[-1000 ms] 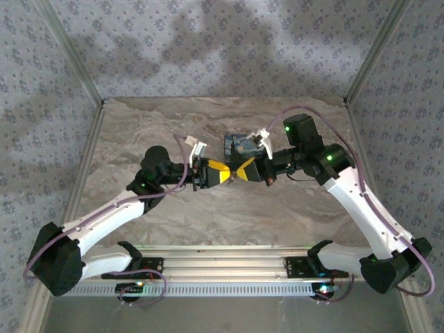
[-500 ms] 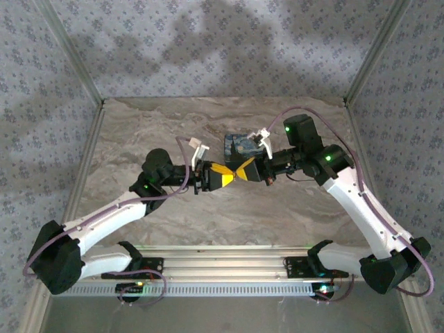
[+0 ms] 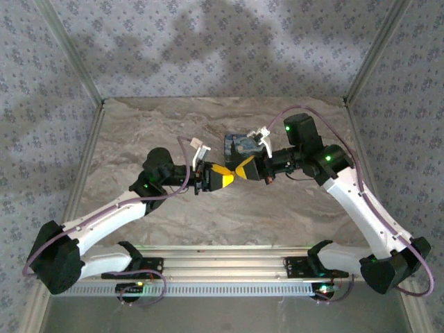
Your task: Unlock a padlock with a key
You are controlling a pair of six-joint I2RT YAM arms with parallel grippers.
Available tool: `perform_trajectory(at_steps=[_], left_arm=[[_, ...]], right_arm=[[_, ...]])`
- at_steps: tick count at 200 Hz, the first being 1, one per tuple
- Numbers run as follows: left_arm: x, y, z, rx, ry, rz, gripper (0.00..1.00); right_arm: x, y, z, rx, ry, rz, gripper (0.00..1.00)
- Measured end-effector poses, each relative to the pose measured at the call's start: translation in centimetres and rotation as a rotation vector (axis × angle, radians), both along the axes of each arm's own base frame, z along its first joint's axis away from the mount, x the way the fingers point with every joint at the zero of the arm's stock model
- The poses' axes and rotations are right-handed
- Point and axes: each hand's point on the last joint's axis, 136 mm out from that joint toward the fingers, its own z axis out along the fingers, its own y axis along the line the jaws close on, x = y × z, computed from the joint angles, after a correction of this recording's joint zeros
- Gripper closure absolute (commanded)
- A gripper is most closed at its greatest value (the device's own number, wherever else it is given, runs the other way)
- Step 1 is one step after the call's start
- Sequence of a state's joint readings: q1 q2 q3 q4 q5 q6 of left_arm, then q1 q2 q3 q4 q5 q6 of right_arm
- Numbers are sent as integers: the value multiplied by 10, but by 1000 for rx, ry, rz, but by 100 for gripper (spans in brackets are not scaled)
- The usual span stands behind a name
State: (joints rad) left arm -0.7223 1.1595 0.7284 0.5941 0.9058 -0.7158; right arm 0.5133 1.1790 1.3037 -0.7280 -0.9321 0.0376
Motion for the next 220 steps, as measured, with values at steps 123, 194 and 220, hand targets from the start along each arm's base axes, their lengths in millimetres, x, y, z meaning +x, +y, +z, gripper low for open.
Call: perform_trajectory(at_steps=[123,194,220], left_arm=[[3,5,-8,61,12,59,100],[38,30,-63,210,76,307,100],[45,43,-105,303,153,374,100]], right_arm=[[2,6,-9,-7,21,1,84],[55,-25,-78,-233,28,-383,48],[79,-44,-107,-321,54,-564,47]])
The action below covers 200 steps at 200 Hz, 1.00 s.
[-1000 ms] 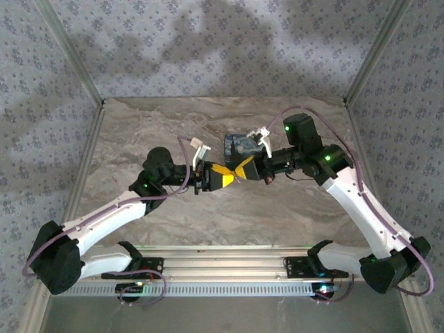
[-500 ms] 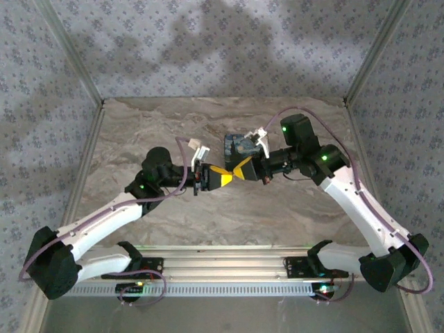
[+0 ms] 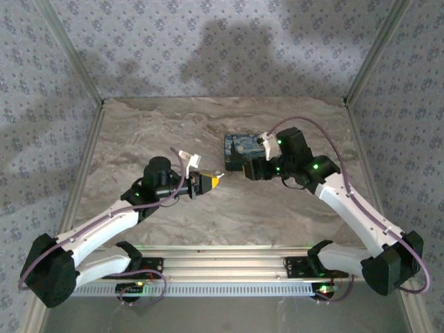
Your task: Unlock a padlock with a key
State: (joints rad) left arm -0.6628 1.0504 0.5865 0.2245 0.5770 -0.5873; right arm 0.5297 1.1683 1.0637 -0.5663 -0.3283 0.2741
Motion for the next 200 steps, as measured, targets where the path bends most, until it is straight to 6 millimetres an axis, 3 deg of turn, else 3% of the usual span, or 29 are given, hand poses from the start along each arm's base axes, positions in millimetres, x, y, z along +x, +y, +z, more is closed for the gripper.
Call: perform_trajectory(at_steps=[28,60,75,150,200], left_arm=[[1,8,-22,59,46,40,100],[4,14,-33,95,64,71,100],[4,16,-37,112,65,74,100],[8,21,-54,168,72,74,100],[10,29,-74,202,110,92,100]], right_arm=[[28,-16,-36,-94,37,-185,47],[63,-32,-94,-227,112,-394,47],[70,-37,-110,-274,120,-453,47],[96,-24,-131,-363,17,-549,52],[99,-3,-151,-391,3,-530,55]])
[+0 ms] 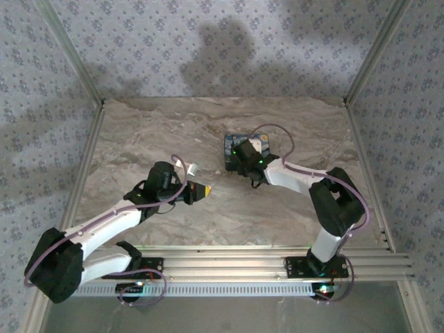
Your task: Unlock a padlock with a key
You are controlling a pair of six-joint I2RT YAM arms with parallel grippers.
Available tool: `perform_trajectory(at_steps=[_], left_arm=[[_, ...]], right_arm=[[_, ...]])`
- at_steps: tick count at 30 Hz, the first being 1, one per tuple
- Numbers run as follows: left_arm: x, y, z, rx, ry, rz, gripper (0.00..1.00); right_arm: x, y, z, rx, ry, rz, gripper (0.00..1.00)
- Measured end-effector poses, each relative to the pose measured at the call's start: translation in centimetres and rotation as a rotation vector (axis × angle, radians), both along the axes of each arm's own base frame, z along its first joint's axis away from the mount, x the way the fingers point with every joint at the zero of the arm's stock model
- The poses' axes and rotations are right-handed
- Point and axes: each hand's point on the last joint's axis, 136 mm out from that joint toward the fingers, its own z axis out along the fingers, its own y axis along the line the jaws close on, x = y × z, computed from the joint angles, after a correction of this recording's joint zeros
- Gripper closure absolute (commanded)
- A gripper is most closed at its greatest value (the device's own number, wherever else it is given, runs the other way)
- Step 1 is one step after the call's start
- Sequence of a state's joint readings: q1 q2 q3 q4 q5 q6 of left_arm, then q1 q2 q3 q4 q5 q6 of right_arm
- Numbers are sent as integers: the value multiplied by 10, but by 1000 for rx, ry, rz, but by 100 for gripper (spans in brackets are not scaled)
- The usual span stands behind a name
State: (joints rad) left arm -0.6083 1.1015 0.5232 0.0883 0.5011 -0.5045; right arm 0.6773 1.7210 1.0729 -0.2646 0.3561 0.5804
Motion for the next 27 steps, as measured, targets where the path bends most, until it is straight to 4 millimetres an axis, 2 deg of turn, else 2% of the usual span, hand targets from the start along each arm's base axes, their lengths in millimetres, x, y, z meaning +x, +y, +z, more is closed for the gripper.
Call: perform_trajectory(at_steps=[10,27], left_arm=[[-2,7,1,3,-16,7,100],[-7,15,8,9,-43,7,100]], right_arm=[[13,13,-10,-1,5,3,55],[24,13,-32,-17,38,-22,59]])
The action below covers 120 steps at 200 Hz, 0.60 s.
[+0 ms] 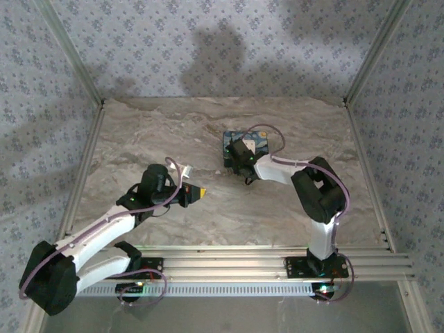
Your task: Unlock a padlock with a key
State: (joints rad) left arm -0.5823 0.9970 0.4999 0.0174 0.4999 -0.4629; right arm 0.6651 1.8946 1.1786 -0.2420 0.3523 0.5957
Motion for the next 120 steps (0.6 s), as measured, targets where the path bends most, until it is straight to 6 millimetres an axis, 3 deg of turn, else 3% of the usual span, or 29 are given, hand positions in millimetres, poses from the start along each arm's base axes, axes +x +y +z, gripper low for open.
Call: perform_trajectory(at_steps=[53,120], left_arm=[[-2,1,-2,9,10,-1,100],[-4,5,-8,18,15,2,100]], right_arm=[[10,2,-1,7,-9,-11,67],[13,1,-9,4,5,-14,64]])
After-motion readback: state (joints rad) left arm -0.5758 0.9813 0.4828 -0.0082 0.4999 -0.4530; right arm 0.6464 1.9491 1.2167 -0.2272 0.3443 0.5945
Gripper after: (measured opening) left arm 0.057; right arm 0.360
